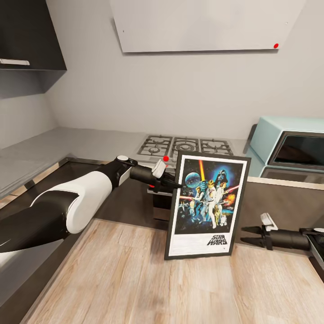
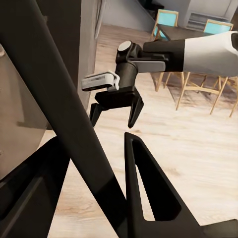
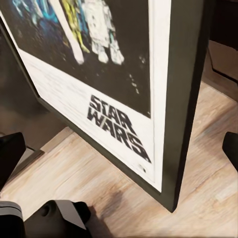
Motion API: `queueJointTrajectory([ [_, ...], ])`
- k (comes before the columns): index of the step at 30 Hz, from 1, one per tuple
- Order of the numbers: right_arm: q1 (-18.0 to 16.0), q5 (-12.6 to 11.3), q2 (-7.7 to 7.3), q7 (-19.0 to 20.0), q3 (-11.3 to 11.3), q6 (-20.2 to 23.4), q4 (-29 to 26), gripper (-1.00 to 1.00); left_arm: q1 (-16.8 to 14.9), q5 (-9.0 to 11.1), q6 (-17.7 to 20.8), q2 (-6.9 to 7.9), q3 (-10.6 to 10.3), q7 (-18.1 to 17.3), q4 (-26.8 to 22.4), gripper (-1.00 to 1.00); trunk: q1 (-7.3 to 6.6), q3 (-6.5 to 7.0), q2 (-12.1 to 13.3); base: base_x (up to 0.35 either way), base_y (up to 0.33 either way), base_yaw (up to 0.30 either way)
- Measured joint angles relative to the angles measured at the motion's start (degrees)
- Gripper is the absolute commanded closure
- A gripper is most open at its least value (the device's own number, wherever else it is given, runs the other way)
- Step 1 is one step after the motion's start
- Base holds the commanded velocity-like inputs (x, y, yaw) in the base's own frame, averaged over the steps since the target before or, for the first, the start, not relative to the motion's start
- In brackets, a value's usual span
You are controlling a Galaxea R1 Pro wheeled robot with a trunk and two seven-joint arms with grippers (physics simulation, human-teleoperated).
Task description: Pick up the poster from the kitchen countertop and hang it on one of the wall nails in the kitchen.
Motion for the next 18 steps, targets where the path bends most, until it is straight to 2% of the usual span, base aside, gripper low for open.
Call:
queueJointTrajectory([
  [18,0.01,0.28,-0.13,-0.28,0.53,-0.17,0.14,-1.00,0.00,-0.13,-2.26,0.00,-0.34,-0.01,-0.04,1.00,0.00,0.00,0.00,0.000,0.000,0.000],
])
